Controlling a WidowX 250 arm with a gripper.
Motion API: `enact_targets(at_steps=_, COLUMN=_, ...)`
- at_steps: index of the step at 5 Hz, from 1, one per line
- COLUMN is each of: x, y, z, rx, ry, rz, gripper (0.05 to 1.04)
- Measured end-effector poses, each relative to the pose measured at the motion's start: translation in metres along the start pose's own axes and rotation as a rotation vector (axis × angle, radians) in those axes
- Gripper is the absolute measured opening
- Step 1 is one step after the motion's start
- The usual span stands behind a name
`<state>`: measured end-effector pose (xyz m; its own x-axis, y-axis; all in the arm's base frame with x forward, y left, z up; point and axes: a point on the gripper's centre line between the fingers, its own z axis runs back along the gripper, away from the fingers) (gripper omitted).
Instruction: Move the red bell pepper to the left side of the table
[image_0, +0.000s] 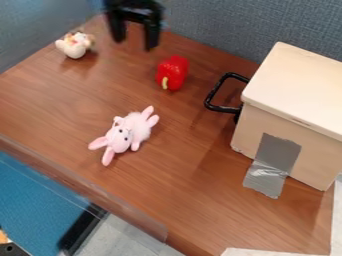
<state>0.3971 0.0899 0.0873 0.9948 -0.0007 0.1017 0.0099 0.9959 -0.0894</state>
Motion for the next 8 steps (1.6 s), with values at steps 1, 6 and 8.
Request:
enact_targets(at_steps=1, x=0.024, y=-0.031, z=-0.013, rx=-0.006, ry=0.004, rz=-0.017, gripper=1.001)
enact_targets(at_steps=6, x=0.036, y=-0.031, z=-0.048, rx=0.060, ry=0.092, rz=0.035, gripper=1.001)
enact_targets(at_steps=8, x=0.025, y=-0.032, z=-0.058, rx=0.059, ry=0.124, rz=0.039, gripper=0.822)
